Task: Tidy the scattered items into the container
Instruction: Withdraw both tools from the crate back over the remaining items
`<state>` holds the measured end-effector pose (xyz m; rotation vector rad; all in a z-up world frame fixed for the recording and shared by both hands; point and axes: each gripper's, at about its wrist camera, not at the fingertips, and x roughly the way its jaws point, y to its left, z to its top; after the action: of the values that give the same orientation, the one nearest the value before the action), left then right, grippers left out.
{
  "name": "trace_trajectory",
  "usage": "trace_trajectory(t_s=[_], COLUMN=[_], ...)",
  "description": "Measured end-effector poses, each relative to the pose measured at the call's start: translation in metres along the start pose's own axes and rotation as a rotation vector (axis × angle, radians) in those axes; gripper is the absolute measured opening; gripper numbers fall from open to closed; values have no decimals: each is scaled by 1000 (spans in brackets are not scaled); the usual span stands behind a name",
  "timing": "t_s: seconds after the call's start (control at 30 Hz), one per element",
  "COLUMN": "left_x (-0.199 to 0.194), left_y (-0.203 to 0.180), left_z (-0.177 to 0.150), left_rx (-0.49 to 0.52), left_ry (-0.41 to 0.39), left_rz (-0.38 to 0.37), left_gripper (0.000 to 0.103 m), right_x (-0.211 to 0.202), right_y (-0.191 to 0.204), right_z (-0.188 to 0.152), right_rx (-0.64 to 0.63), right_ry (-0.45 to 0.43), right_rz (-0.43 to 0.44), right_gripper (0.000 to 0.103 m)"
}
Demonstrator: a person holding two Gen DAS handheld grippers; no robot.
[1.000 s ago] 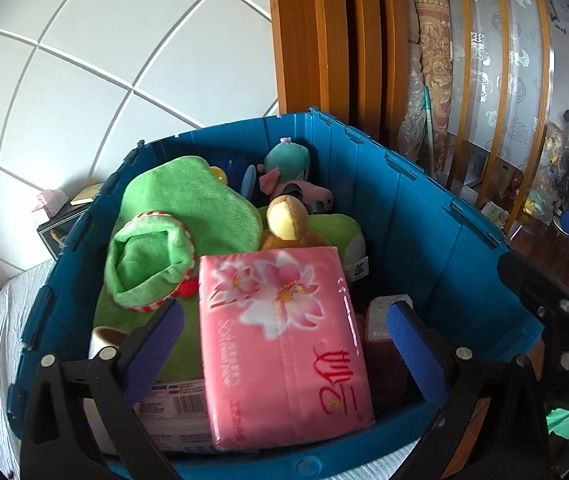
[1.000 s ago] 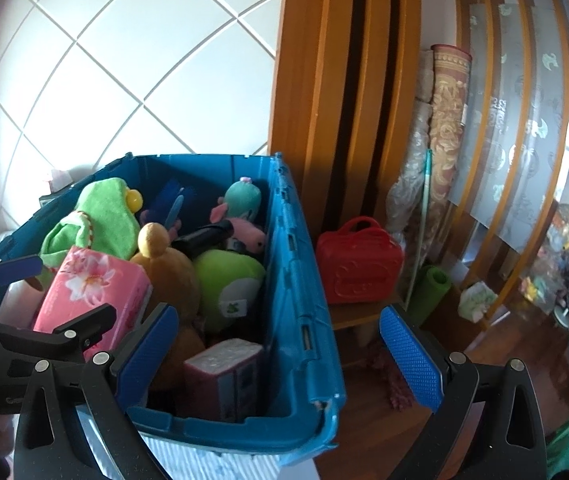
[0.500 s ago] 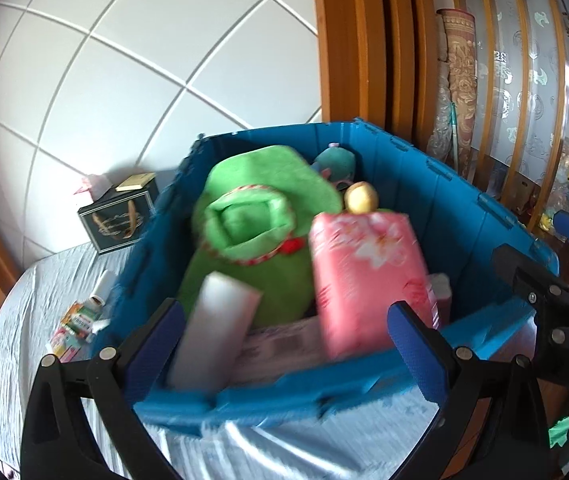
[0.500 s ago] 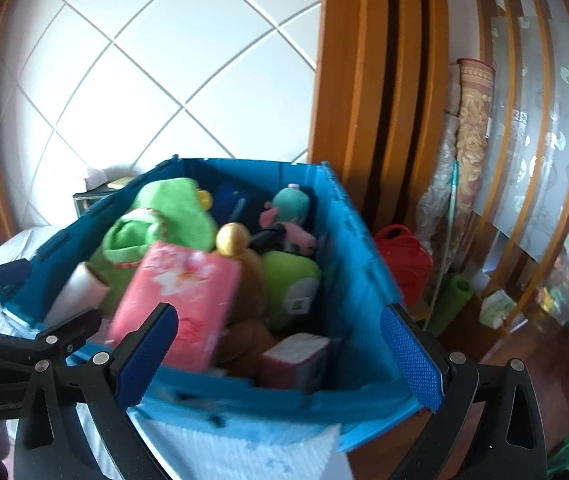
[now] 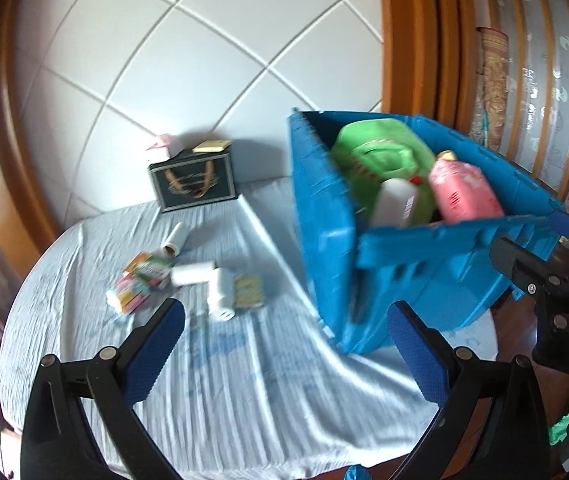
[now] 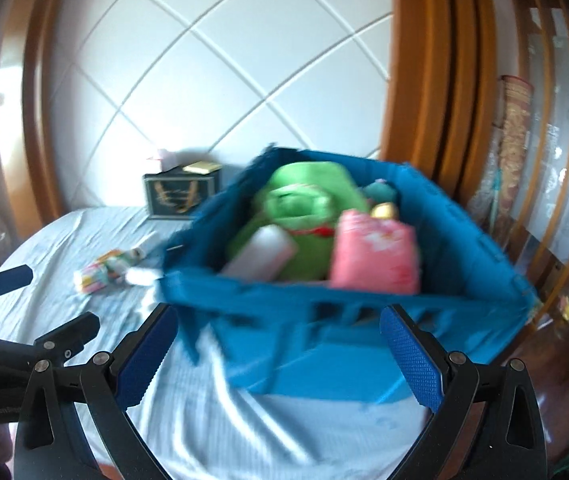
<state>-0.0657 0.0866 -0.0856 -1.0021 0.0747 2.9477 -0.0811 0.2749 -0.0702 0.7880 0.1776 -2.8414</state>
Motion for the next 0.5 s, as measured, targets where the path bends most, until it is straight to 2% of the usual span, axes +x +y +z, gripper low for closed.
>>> trace_trajectory(t_s=[0.23, 0.5], left_x=[-6, 8], left_y=[83, 141], left_z=[-36, -49], left_rx=[-94, -186], left_ry=[58, 82], left_rz=[84, 152], left_gripper=[103, 103], right_x=[13, 50], right_y=[85, 146], right_z=[-8, -4], right_rx=[-63, -133], right_ry=[55, 96], right_rz=[99, 188], right_gripper=[102, 102])
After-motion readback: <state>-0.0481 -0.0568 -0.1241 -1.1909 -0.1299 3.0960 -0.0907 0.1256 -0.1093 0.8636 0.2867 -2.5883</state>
